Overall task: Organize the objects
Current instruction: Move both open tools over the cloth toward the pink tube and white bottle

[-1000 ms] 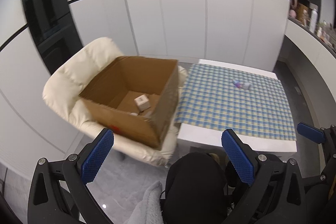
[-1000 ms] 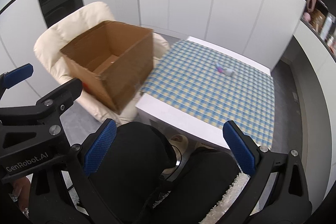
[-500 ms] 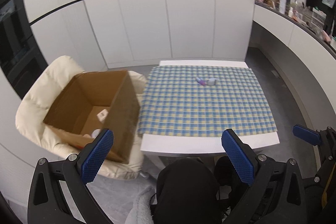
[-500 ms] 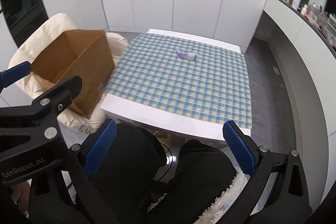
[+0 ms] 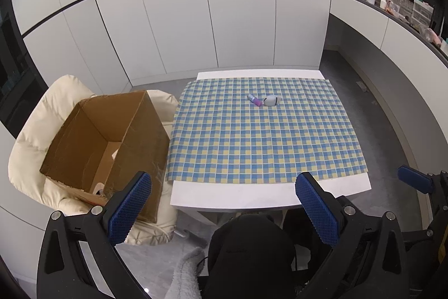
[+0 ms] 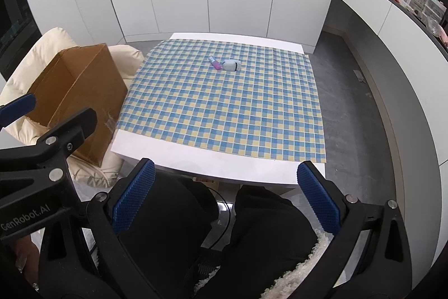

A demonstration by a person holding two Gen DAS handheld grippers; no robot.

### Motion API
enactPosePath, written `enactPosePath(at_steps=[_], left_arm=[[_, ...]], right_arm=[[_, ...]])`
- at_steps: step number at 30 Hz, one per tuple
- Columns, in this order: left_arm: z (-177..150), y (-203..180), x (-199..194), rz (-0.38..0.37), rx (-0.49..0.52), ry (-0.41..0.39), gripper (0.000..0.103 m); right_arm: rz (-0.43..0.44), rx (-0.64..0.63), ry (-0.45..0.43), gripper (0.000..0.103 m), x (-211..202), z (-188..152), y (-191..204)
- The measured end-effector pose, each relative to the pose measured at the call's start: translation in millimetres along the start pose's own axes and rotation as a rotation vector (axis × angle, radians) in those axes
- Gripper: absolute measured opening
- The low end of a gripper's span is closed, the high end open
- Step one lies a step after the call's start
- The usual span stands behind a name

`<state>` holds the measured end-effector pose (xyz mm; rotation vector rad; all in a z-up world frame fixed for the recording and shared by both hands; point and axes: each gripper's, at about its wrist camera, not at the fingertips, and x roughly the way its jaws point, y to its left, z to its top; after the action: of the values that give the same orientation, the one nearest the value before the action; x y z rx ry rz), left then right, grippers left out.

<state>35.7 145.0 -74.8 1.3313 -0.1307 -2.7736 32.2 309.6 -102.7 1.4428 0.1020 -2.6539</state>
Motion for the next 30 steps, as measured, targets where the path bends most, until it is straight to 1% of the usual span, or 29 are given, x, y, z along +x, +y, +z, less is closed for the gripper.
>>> enactPosePath(at_steps=[8, 15, 21, 26, 30], left_arm=[[12.2, 5.0, 30.5, 0.012, -0.007, 0.031, 0.103], [27.3, 12.9, 66.5, 0.016, -0.035, 0.062, 0.103], [38.6, 18.6, 110.5, 0.026, -0.059, 0.103, 0.103], [49.5, 23.0, 151.2, -0.006, -0.101, 0.153, 0.102], [62.1, 25.3, 185.1, 0.024, -0.102, 0.163, 0.102]], right_arm=[[-0.003, 0.019, 0.003, 0.103, 22.9, 13.7, -2.9], [-0.007, 0.026, 0.006, 0.103, 50.7, 30.0, -5.5], [-0.015, 0.048, 0.036, 0.103, 93.7, 50.1, -11.0], [-0.012, 0.072, 0.067, 0.103, 135.8, 69.5, -17.0], [-0.015, 0.084, 0.076, 0.103, 167.0, 87.6, -21.7]])
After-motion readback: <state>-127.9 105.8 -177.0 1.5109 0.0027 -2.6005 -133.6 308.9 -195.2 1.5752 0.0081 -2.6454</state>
